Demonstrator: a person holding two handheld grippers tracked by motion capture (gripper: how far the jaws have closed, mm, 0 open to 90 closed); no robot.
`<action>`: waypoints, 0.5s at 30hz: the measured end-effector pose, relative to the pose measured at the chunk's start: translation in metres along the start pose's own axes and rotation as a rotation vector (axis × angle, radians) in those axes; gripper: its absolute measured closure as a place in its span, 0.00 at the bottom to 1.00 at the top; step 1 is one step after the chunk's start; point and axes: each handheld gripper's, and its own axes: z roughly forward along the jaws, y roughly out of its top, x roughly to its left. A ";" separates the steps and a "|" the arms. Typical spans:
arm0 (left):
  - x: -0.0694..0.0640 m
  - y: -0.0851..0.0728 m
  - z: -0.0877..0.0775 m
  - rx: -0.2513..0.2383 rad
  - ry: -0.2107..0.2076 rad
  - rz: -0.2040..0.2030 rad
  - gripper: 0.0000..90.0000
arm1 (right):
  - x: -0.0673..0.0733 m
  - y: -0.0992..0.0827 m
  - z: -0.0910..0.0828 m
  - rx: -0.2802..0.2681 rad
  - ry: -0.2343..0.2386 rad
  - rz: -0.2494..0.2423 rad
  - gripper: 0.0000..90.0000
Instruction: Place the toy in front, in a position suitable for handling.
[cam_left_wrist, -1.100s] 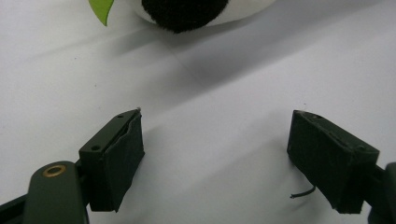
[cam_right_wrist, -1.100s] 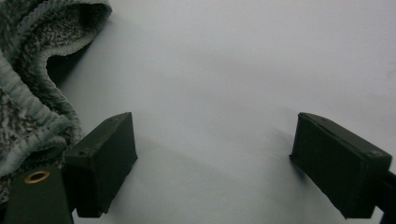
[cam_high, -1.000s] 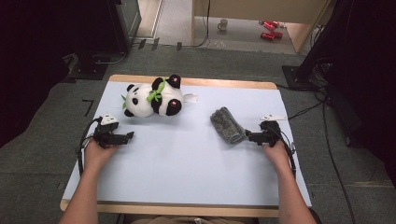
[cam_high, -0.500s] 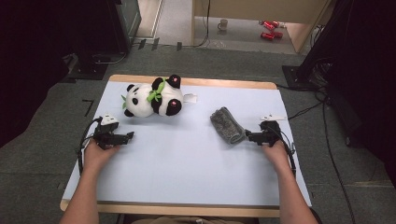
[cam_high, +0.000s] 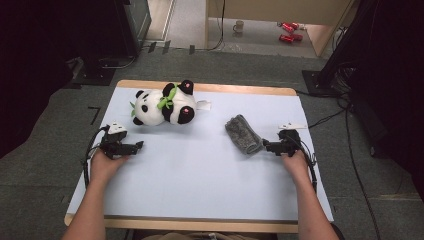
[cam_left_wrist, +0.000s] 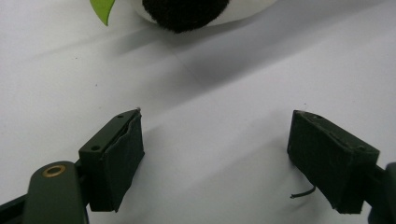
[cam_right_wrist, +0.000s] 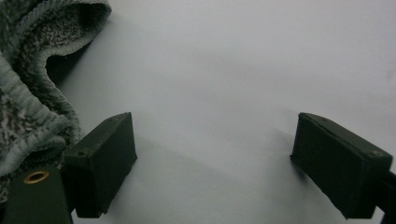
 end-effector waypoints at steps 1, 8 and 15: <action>0.000 0.000 0.000 0.001 0.003 -0.001 0.20 | 0.000 0.000 0.000 0.000 0.000 0.000 0.14; -0.002 0.000 -0.001 0.004 0.019 -0.024 0.20 | 0.000 0.000 0.000 0.000 0.000 0.000 0.14; -0.002 0.001 -0.003 0.014 0.022 -0.050 0.23 | 0.000 0.000 0.000 0.000 -0.001 0.001 0.14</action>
